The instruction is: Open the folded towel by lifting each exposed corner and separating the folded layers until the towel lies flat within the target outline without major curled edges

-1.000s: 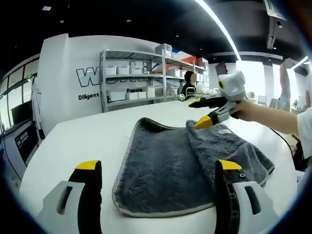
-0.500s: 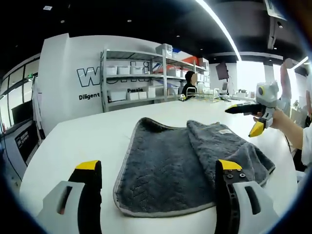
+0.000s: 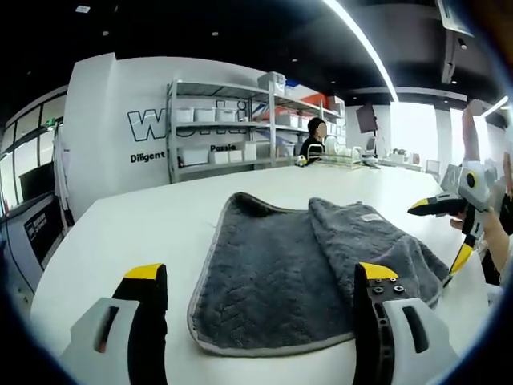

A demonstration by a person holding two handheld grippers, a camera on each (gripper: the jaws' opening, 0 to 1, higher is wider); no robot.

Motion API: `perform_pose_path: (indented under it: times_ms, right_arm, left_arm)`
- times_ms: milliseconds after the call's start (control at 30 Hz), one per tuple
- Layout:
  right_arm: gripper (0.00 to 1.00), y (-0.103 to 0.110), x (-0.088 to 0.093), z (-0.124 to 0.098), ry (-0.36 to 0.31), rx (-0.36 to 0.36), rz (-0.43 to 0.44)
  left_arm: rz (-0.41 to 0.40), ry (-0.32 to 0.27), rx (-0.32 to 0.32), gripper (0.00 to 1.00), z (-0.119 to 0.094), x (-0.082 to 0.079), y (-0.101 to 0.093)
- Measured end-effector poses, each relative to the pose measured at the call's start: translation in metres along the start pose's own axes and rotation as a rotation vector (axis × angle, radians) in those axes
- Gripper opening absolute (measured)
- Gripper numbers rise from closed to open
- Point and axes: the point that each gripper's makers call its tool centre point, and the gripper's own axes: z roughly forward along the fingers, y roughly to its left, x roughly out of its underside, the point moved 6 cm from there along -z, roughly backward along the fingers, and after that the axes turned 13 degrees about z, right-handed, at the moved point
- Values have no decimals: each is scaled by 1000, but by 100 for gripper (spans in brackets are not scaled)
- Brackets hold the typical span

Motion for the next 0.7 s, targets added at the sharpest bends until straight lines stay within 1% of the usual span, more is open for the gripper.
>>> perform_pose_path:
  times_ms: [133,267,367,533,600,700]
  right_arm:
    - [99,13,4,-6,-12,5,7]
    - [99,24,10,-10,-8,13,17]
    - [98,30,14,-11,6,56,-4]
    - [95,42,15,-7,17,101,-48]
    - [90,48,15,-4,13,113,-70]
    - [79,55,12,-1,-6,124,-76]
  left_arm:
    - [2,0,4,95,1,0,-1]
    - [5,4,11,95,2,0,-3]
    - [9,6,12,95,2,0,-3]
    - [6,5,5,95,2,0,-1]
    - [6,8,2,95,3,1,0]
    - [1,11,1,95,3,2,2]
